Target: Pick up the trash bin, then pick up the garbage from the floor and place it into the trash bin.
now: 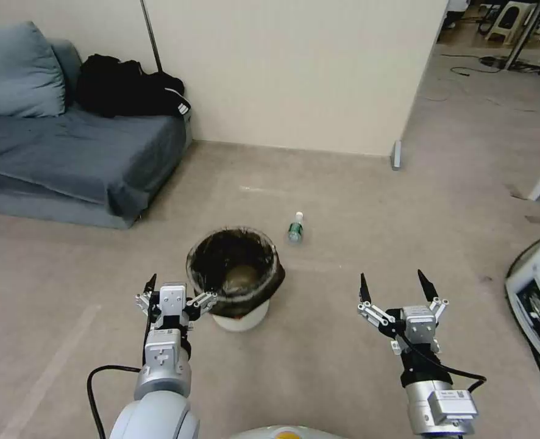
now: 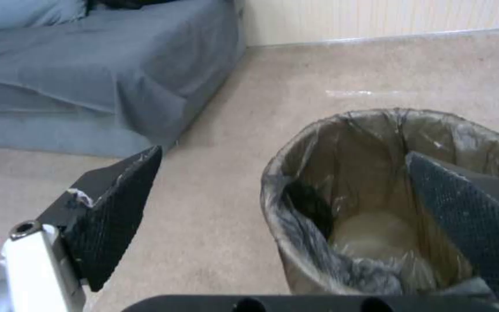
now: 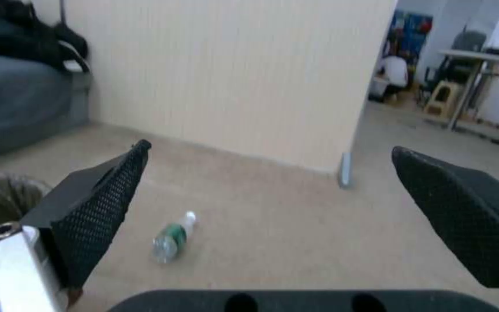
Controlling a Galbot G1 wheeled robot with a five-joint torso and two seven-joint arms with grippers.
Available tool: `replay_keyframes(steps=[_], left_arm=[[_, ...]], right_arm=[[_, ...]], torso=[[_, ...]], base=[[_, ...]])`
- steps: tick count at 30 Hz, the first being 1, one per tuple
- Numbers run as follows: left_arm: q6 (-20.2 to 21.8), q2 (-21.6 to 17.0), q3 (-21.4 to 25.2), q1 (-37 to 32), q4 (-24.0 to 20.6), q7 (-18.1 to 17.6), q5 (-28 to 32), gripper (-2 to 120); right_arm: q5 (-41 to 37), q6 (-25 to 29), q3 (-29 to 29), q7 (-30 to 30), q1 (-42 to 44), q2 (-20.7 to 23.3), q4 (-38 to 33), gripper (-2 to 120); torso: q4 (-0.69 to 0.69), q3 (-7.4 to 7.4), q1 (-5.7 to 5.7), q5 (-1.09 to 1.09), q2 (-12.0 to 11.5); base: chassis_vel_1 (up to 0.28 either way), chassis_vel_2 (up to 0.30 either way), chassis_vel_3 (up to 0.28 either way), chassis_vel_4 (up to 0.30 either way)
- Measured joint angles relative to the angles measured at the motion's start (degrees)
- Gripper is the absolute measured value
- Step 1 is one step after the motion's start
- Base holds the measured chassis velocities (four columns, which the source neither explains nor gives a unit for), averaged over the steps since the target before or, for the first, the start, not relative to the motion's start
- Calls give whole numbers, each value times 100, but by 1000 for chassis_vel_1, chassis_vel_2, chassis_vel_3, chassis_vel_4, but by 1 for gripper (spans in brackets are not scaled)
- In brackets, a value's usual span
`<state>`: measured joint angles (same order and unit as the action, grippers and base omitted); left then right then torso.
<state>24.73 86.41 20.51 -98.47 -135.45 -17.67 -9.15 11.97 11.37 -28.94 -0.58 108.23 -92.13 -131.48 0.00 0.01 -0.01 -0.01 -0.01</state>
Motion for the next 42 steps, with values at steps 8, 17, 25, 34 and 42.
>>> replay_keyframes(steps=[8, 17, 25, 34, 42], left_arm=[[-5, 1, -1, -9, 0, -2, -14, 100], [-13, 5, -1, 8, -18, -2, -23, 100], [-24, -1, 91, 78, -44, 12, 66, 100], [239, -300, 433, 1038, 180, -205, 1758, 100], [522, -547, 550, 1680, 723, -394, 2329, 100]], right_arm=[[-3, 188, 12, 23, -8, 0, 59, 100], [30, 233, 27, 35, -21, 0, 84, 100], [120, 265, 26, 64, -22, 0, 108, 100], [144, 272, 28, 91, -32, -1, 120, 100], [195, 283, 37, 141, -106, 0, 166, 100]], torso=[[0, -2, 1, 1, 0], [0, -1, 1, 1, 0], [-1, -1, 1, 1, 0], [1, -1, 1, 2, 0], [-1, -1, 1, 2, 0]], base=[[8, -5, -6, 5], [0, 0, 0, 0], [0, 0, 0, 0], [0, 0, 0, 0], [0, 0, 0, 0]])
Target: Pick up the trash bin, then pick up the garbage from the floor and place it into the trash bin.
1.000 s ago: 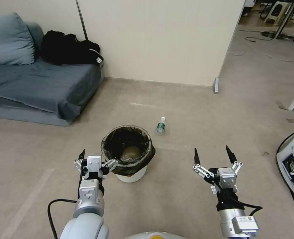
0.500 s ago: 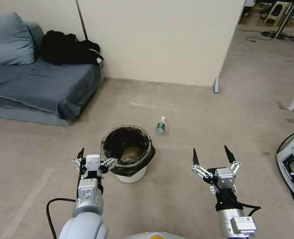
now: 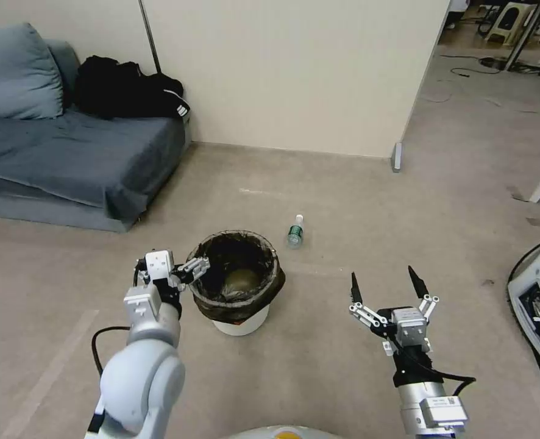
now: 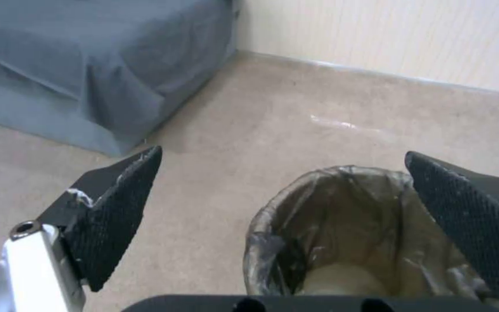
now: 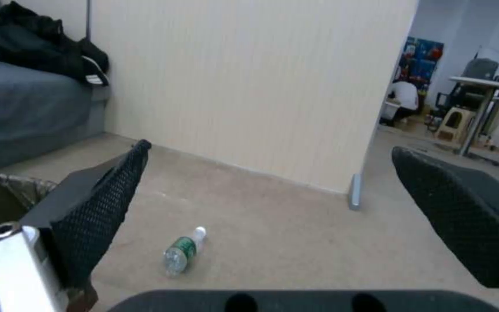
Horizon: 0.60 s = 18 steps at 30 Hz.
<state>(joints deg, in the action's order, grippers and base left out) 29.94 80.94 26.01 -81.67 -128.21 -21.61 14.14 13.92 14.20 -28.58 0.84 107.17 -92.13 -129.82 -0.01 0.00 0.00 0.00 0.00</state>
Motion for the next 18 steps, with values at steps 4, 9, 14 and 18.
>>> replay_keyframes(steps=[4, 9, 14, 18], left_arm=[[34, -99, -17, 249, 279, -136, 92, 100], [186, -175, -35, 566, 529, -277, 246, 100], [316, -302, -54, 881, 745, -341, 393, 100], [322, -394, -67, 989, 843, -344, 420, 100]], right_arm=[[61, -13, 0, 6, -30, 0, 28, 100], [83, -22, 3, 8, -39, 0, 49, 100], [95, -28, 6, 8, -48, 0, 70, 100], [103, -57, 7, 8, -63, 0, 112, 100]], torso=[[0, 0, 0, 0, 0], [0, 0, 0, 0, 0], [1, 0, 0, 0, 0], [1, 0, 0, -1, 0]], base=[[0, 0, 0, 0], [0, 0, 0, 0], [0, 0, 0, 0], [0, 0, 0, 0]])
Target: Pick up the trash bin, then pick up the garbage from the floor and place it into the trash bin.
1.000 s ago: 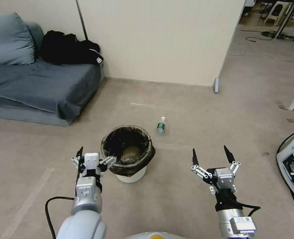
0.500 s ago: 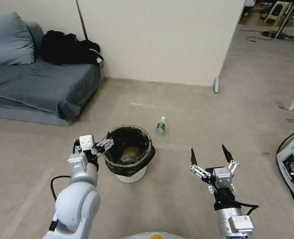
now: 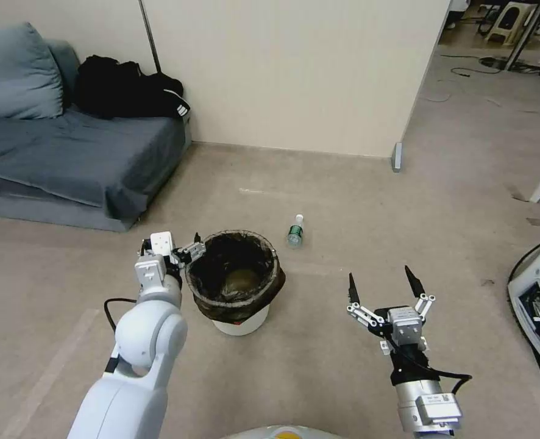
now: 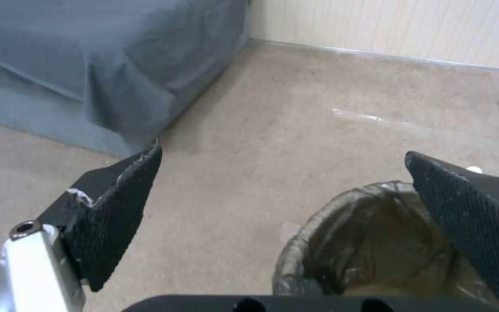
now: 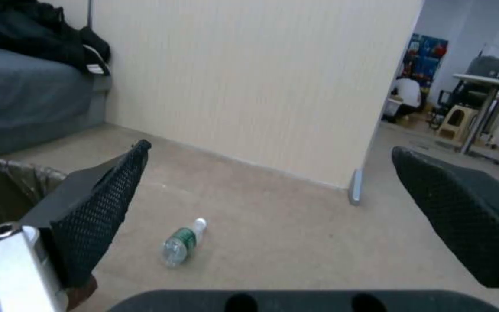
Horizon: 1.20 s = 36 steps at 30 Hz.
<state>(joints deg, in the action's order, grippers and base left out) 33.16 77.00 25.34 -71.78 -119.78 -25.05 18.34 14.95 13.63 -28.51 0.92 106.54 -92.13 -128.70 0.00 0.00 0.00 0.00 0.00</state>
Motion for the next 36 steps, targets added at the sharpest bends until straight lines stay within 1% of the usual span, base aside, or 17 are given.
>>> replay_keyframes(steps=[6, 14, 16, 17, 19, 20, 22, 25, 33, 36], left_arm=[[25, -51, -16, 183, 221, -27, 17, 100], [281, -38, -12, 283, 472, -239, 10, 100], [441, -36, -7, 304, 518, -287, 46, 100], [441, -36, -7, 304, 518, -287, 46, 100], [770, -34, 5, 297, 521, -300, 178, 100], [770, -34, 5, 297, 521, -300, 178, 100], [898, -54, 19, 283, 484, -300, 379, 100], [919, -78, 30, 283, 475, -287, 417, 100], [922, -145, 11, 317, 700, -85, 357, 100], [917, -104, 10, 375, 967, 14, 383, 100]], right_arm=[[5, -28, 2, 0, -6, 0, 22, 100], [4, -81, 3, -9, -4, 0, 53, 100], [4, -82, 3, -9, -4, 0, 54, 100], [4, -82, 3, -9, -4, 0, 54, 100], [3, -83, 3, -9, -4, 0, 55, 100], [3, -83, 3, -9, -4, 0, 55, 100], [4, -83, 2, -9, -3, 0, 55, 100], [4, -83, 2, -9, -3, 0, 56, 100], [58, -82, 57, -5, 8, 0, 61, 100], [83, -79, 74, -2, 13, 0, 66, 100]], torso=[[0, 0, 0, 0, 0], [0, 0, 0, 0, 0], [0, 0, 0, 0, 0], [0, 0, 0, 0, 0], [0, 0, 0, 0, 0], [0, 0, 0, 0, 0], [0, 0, 0, 1, 0], [0, 0, 0, -1, 0], [0, 0, 0, 0, 0], [0, 0, 0, 0, 0]], base=[[0, 0, 0, 0], [0, 0, 0, 0], [0, 0, 0, 0], [0, 0, 0, 0], [0, 0, 0, 0], [0, 0, 0, 0], [0, 0, 0, 0], [0, 0, 0, 0], [0, 0, 0, 0], [0, 0, 0, 0]])
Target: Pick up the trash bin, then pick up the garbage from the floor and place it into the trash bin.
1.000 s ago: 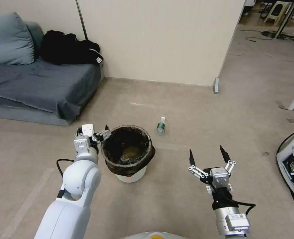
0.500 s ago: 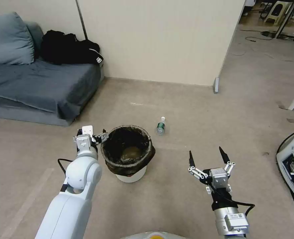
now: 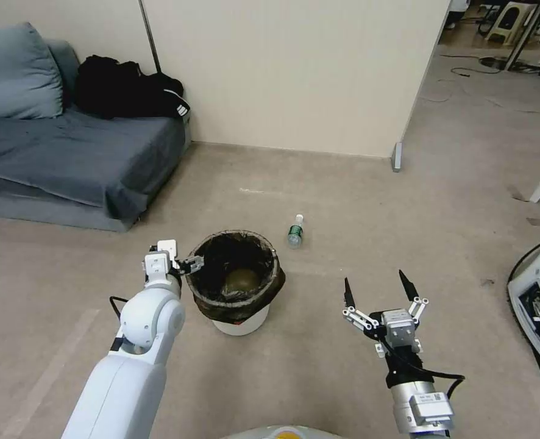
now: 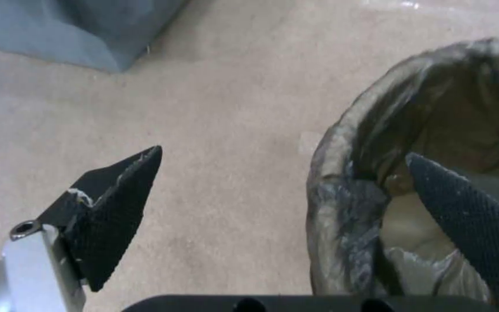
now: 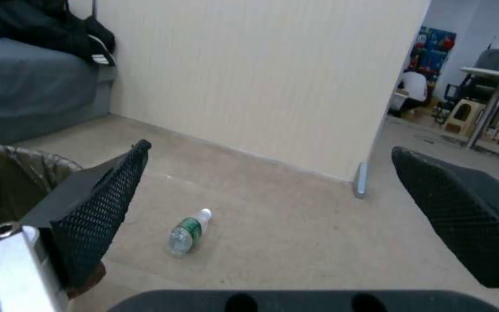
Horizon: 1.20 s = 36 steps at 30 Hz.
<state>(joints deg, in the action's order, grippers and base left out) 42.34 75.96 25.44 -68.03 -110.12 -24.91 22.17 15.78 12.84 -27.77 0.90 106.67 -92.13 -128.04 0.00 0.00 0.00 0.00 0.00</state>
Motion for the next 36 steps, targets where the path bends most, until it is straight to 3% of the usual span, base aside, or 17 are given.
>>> replay_keyframes(steps=[14, 20, 36], left_arm=[[-12, 144, -70, 89, 562, 18, 321, 98], [-30, 211, -123, 112, 842, 83, 452, 91], [-40, 424, -134, -24, 775, -46, 704, 36]], right_arm=[[23, 5, 9, 0, 2, 0, 15, 100], [77, 86, 53, 43, 3, 0, 75, 100], [221, 125, 194, -61, 2, 0, 149, 100]], torso=[[0, 0, 0, 0, 0], [0, -1, 0, -4, 1], [-1, -2, 2, -3, 2]], base=[[0, 0, 0, 0], [0, 0, 0, 0], [0, 0, 0, 0]])
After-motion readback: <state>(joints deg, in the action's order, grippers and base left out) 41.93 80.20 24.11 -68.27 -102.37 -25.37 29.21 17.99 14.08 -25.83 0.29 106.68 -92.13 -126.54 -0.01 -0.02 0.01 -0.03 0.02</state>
